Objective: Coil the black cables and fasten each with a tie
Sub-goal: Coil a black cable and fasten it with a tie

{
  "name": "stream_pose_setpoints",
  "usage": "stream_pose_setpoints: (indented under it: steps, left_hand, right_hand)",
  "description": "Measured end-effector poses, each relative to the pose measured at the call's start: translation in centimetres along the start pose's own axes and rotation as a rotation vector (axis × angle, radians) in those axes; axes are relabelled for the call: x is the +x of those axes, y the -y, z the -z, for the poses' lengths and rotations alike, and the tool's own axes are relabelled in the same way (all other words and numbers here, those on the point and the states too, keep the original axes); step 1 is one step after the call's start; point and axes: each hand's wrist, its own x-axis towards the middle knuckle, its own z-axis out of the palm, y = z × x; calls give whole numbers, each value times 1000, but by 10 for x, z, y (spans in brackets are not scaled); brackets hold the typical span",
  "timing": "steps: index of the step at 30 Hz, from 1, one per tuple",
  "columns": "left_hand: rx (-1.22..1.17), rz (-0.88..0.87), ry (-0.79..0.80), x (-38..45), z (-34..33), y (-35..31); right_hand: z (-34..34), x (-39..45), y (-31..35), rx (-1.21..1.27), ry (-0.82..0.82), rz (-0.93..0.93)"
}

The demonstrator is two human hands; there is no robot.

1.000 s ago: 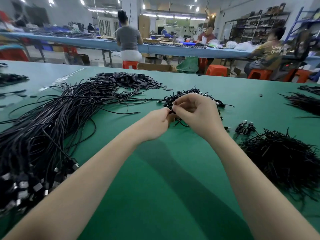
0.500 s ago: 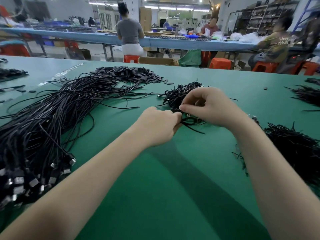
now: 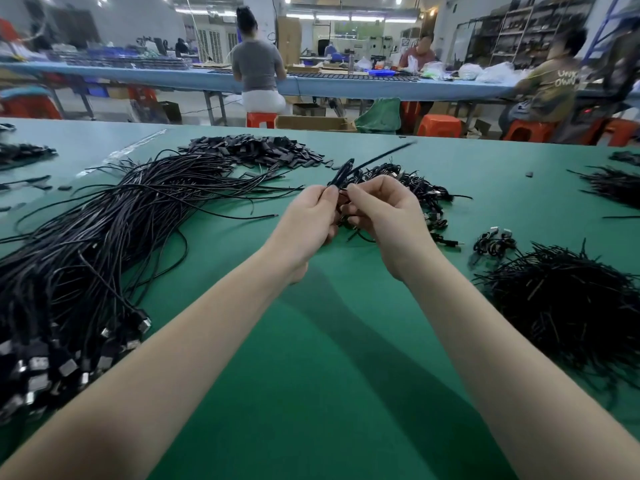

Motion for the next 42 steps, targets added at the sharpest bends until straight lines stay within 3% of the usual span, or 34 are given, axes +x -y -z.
stream_pose_setpoints:
  steps: [3, 9, 19, 22, 26, 29, 32, 34, 36, 39, 42]
  left_hand:
    - [9, -14, -43, 1, 0, 2]
    - [11, -56, -20, 1, 0, 2]
    - [156, -147, 7, 6, 0, 13]
    - [161, -158, -1, 8, 1, 16]
    - [172, -122, -35, 10, 0, 21]
    - [325, -84, -56, 9, 0, 17]
    - [413, 171, 108, 10, 12, 3]
    - [353, 447, 311, 8, 28, -12]
    - [291, 497, 406, 8, 45, -21]
    - [216, 247, 394, 10, 56, -32]
    - [449, -73, 409, 5, 55, -39]
  right_hand:
    - [-5, -4, -2, -31, -49, 17]
    - [-8, -8, 0, 161, -35, -159]
    - [7, -5, 10, -196, 40, -211]
    - [5, -6, 10, -370, -12, -26]
    - [2, -8, 13, -892, -52, 356]
    - [0, -10, 11, -1262, -14, 568]
    - [6, -12, 7, -1467, 67, 897]
    - [10, -13, 8, -1331, 237, 877]
    - [10, -15, 10, -1057, 280, 724]
    - [7, -10, 10, -786, 141, 512]
    - [7, -8, 11, -597, 128, 240]
